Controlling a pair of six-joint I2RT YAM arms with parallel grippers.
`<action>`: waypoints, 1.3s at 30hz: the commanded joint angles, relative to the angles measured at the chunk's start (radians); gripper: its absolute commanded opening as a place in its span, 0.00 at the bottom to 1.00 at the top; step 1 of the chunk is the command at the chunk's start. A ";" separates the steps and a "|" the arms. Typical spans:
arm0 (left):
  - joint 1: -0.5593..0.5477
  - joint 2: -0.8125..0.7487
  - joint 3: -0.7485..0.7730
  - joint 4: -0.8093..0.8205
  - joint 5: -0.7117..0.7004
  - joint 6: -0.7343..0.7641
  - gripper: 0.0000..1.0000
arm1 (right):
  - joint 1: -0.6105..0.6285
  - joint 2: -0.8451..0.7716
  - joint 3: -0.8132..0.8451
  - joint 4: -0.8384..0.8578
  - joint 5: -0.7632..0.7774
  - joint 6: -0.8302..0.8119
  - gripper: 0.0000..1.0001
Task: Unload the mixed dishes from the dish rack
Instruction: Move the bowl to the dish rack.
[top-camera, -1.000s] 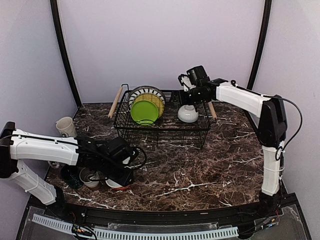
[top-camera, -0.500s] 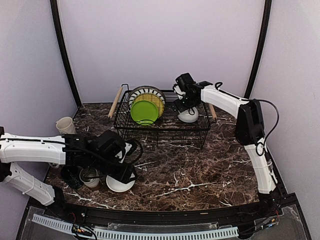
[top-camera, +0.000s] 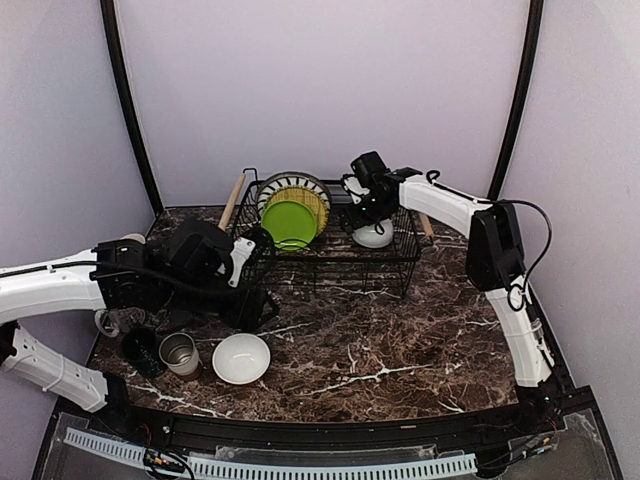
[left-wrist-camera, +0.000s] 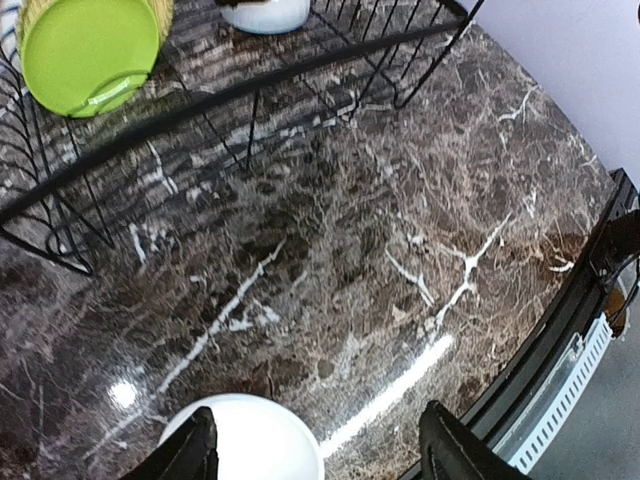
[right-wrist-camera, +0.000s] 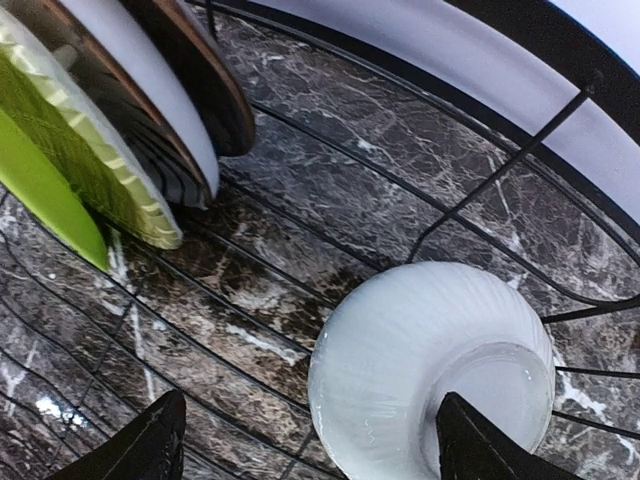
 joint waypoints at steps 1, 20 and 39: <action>0.006 -0.025 0.104 -0.049 -0.125 0.102 0.69 | -0.003 -0.039 -0.091 0.002 -0.263 0.098 0.83; 0.029 -0.037 0.120 -0.026 -0.140 0.148 0.71 | 0.097 -0.384 -0.403 0.181 -0.526 0.258 0.95; 0.047 -0.022 0.125 -0.029 -0.119 0.150 0.71 | -0.044 -0.021 0.044 0.107 -0.182 0.072 0.99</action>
